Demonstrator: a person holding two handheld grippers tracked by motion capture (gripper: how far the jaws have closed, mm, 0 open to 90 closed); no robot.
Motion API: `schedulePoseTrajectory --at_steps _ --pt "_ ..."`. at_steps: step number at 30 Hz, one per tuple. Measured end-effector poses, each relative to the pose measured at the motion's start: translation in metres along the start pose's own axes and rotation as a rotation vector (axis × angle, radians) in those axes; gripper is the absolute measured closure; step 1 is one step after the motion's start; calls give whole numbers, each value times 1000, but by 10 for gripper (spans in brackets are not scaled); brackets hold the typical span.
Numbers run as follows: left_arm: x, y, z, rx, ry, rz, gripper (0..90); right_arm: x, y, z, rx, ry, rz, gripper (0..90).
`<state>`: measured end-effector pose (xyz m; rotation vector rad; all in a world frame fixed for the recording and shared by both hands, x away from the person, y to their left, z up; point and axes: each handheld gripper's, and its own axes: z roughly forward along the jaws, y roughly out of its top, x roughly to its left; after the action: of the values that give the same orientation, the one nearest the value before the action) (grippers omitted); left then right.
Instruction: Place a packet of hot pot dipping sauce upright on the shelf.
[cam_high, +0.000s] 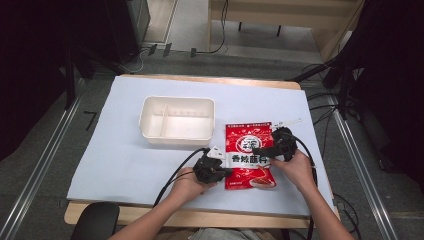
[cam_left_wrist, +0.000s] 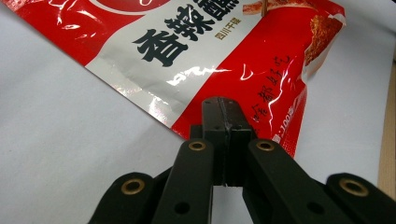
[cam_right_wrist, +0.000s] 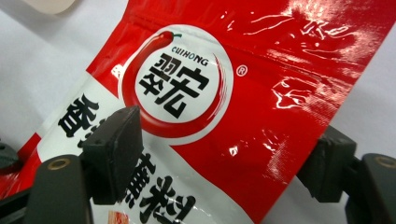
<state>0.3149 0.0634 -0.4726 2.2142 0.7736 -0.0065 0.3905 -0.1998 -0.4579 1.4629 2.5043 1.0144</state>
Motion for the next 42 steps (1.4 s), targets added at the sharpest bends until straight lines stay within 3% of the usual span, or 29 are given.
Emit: schedulePoseTrajectory --at_steps 6,7,8,9,10,12,17,23,27,30,31,36,42 --pt "-1 0 0 3 5 1 900 -2 7 3 2 19 39 351" --pt "-1 0 0 4 5 3 900 -3 8 2 1 52 45 517" --pt "-1 0 0 4 4 1 900 -2 8 2 -2 134 56 516" --pt "0 0 0 3 2 -1 900 1 9 4 11 135 50 532" --pt "0 0 0 5 3 0 900 7 10 4 21 96 18 554" --pt "-1 0 0 5 6 0 900 14 13 3 7 76 -18 608" --pt "1 0 0 6 -3 -19 900 19 17 -1 -40 57 -25 763" --pt "4 0 0 2 -25 -51 900 21 18 3 -3 53 -27 900" --pt "4 0 0 6 -28 -62 900 21 18 2 -1 59 -28 900" --pt "7 2 -1 17 -82 -114 789 21 19 0 -2 70 -33 900" --pt "6 3 -2 24 -81 -120 769 21 19 -1 -2 74 -36 900" --pt "2 8 -9 56 -77 -81 671 22 20 -5 -4 78 -37 900" --pt "2 11 -25 26 -76 -53 581 23 21 -15 -23 89 -47 900"
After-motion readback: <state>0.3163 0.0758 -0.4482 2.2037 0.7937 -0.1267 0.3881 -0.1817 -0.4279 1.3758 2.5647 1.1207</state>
